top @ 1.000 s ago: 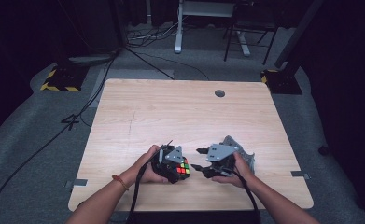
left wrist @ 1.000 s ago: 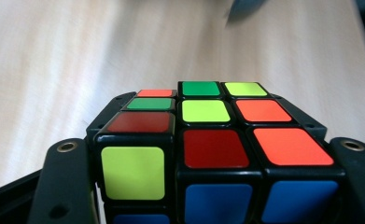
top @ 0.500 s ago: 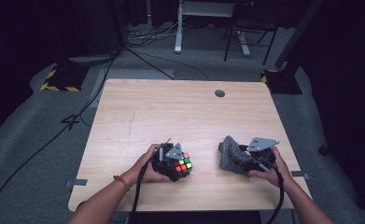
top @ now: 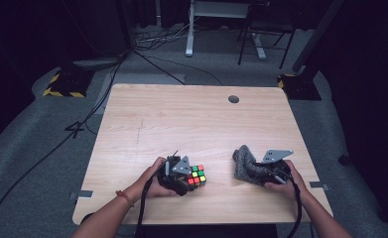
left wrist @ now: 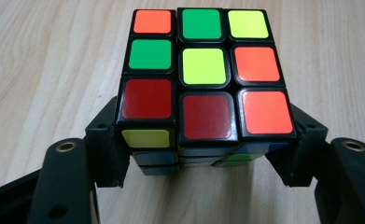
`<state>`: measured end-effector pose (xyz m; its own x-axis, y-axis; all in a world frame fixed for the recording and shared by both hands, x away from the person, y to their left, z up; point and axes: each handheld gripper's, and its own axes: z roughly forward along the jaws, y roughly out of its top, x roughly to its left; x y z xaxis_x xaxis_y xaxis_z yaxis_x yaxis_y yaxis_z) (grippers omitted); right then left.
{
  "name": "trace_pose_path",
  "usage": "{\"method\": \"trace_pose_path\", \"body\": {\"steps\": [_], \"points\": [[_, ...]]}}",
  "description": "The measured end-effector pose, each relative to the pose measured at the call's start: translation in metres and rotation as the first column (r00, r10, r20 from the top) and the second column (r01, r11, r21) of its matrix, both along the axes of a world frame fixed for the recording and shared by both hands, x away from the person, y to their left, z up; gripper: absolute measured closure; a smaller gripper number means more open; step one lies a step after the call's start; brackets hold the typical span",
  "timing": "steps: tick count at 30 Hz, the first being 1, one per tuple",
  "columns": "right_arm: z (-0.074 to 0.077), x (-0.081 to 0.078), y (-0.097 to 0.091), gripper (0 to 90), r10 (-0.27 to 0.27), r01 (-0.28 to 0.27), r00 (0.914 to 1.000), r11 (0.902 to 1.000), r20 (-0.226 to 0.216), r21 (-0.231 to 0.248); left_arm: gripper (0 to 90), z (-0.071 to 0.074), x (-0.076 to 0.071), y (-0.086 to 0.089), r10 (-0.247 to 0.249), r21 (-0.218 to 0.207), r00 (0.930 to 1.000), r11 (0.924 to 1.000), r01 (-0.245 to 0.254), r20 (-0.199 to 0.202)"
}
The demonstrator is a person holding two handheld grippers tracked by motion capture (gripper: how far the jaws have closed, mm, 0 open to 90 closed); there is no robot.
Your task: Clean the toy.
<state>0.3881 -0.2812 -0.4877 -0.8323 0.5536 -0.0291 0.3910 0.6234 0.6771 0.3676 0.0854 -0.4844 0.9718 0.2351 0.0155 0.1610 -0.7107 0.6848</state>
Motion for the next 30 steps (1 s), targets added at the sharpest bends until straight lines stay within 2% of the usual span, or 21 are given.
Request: {"method": "trace_pose_path", "body": {"steps": [3, 7, 10, 12, 13, 17, 21, 23, 24, 25, 28, 30], "points": [[0.000, -0.001, 0.001, 65.7, 0.013, -0.013, 0.9999, 0.9999, 0.002, 0.008, 33.0, -0.003, -0.001, -0.006, -0.027, -0.024, 0.9995, 0.9994, 0.027, -0.013], [-0.001, -0.003, 0.002, 69.9, 0.022, -0.022, 0.9997, 0.9996, 0.008, 0.018, 33.1, -0.007, -0.002, -0.016, -0.060, -0.028, 0.9982, 0.9978, 0.060, 0.004], [-0.002, -0.004, 0.004, 70.5, 0.029, -0.029, 0.9995, 0.9992, 0.010, 0.029, 32.8, -0.010, 0.000, -0.020, -0.058, -0.041, 0.9982, 0.9975, 0.058, -0.017], [-0.002, -0.005, 0.006, 70.9, 0.035, -0.035, 0.9993, 0.9989, 0.015, 0.032, 32.4, -0.011, 0.001, -0.022, -0.054, -0.027, 0.9982, 0.9982, 0.054, -0.026], [-0.002, -0.006, 0.008, 70.9, 0.039, -0.039, 0.9991, 0.9987, 0.015, 0.034, 32.3, -0.013, 0.001, -0.023, -0.051, -0.001, 0.9982, 0.9987, 0.051, -0.032], [-0.002, -0.009, 0.017, 70.8, 0.064, -0.064, 0.9978, 0.9974, 0.019, 0.033, 27.4, -0.014, 0.000, -0.026, -0.037, 0.013, 0.9988, 0.9992, 0.037, -0.034], [-0.002, -0.013, 0.026, 70.8, 0.091, -0.092, 0.9956, 0.9952, 0.022, 0.033, 15.6, -0.016, 0.001, -0.029, -0.017, 0.010, 0.9991, 0.9998, 0.018, -0.039], [-0.001, -0.015, 0.029, 71.2, 0.102, -0.103, 0.9943, 0.9942, 0.031, 0.029, 19.2, -0.014, 0.001, -0.030, -0.017, -0.001, 0.9993, 0.9999, 0.017, -0.034], [0.000, -0.016, 0.030, 71.6, 0.104, -0.106, 0.9938, 0.9939, 0.037, 0.031, 26.3, -0.013, 0.001, -0.030, -0.032, -0.019, 0.9987, 0.9993, 0.031, -0.039], [0.001, -0.017, 0.031, 71.9, 0.108, -0.109, 0.9933, 0.9933, 0.041, 0.037, 31.3, -0.011, 0.000, -0.031, -0.026, -0.023, 0.9994, 0.9994, 0.025, -0.022], [0.005, -0.018, 0.031, 72.1, 0.113, -0.116, 0.9922, 0.9920, 0.051, 0.050, 32.5, -0.006, -0.001, -0.035, -0.043, 0.001, 0.9991, 0.9991, 0.043, 0.000], [0.012, -0.019, 0.030, 72.3, 0.111, -0.116, 0.9917, 0.9896, 0.065, 0.085, 32.6, -0.003, -0.001, -0.037, -0.051, 0.009, 0.9987, 0.9987, 0.051, 0.005]]}}
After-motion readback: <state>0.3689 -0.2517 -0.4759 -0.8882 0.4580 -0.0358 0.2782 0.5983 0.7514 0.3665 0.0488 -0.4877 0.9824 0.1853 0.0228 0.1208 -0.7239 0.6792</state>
